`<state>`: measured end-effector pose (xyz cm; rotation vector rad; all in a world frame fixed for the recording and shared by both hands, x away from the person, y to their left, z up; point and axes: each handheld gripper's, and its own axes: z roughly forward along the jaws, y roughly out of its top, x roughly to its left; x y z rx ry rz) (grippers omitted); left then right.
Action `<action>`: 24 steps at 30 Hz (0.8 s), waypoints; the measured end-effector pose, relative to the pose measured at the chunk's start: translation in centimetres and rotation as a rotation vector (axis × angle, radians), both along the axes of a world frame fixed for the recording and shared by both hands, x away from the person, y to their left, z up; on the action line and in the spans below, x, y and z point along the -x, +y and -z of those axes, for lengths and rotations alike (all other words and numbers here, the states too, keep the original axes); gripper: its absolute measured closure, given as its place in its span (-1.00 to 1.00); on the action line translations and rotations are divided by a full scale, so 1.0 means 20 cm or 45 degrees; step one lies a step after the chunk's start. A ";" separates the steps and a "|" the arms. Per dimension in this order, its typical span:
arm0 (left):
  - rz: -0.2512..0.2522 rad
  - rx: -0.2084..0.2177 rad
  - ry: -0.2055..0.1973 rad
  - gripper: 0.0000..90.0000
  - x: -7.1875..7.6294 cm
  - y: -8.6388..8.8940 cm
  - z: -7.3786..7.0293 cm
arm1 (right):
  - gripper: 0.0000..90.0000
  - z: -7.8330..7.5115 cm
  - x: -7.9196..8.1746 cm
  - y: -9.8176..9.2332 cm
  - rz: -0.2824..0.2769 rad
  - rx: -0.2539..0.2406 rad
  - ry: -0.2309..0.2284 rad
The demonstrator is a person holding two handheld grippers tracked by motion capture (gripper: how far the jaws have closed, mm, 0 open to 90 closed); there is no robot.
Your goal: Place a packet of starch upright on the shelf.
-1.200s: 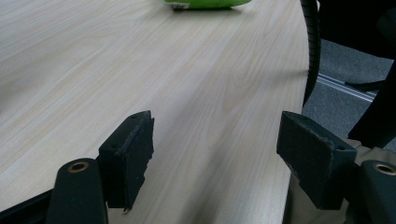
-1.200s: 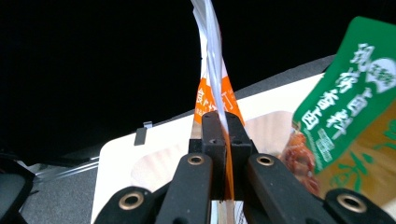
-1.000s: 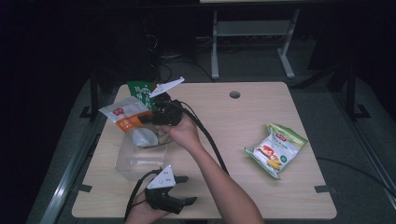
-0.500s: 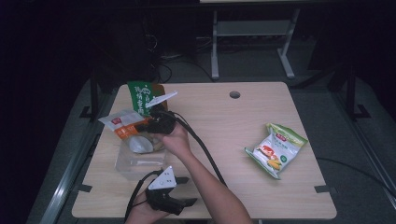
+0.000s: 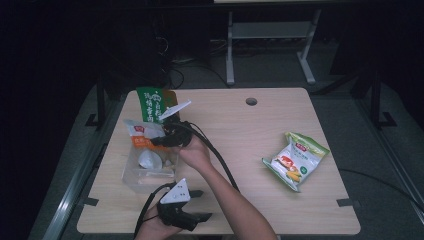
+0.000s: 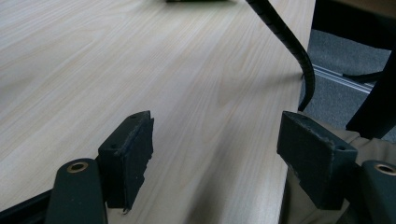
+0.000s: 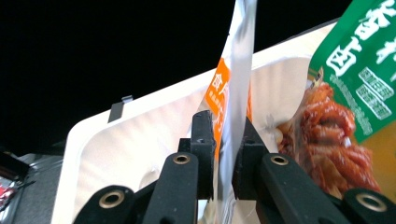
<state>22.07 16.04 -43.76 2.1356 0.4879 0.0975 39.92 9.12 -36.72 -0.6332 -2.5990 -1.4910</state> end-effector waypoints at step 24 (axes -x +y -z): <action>-0.004 -0.009 0.024 -0.42 -0.01 -0.02 0.02 | 0.75 -0.04 0.06 -0.18 -0.021 0.049 -0.017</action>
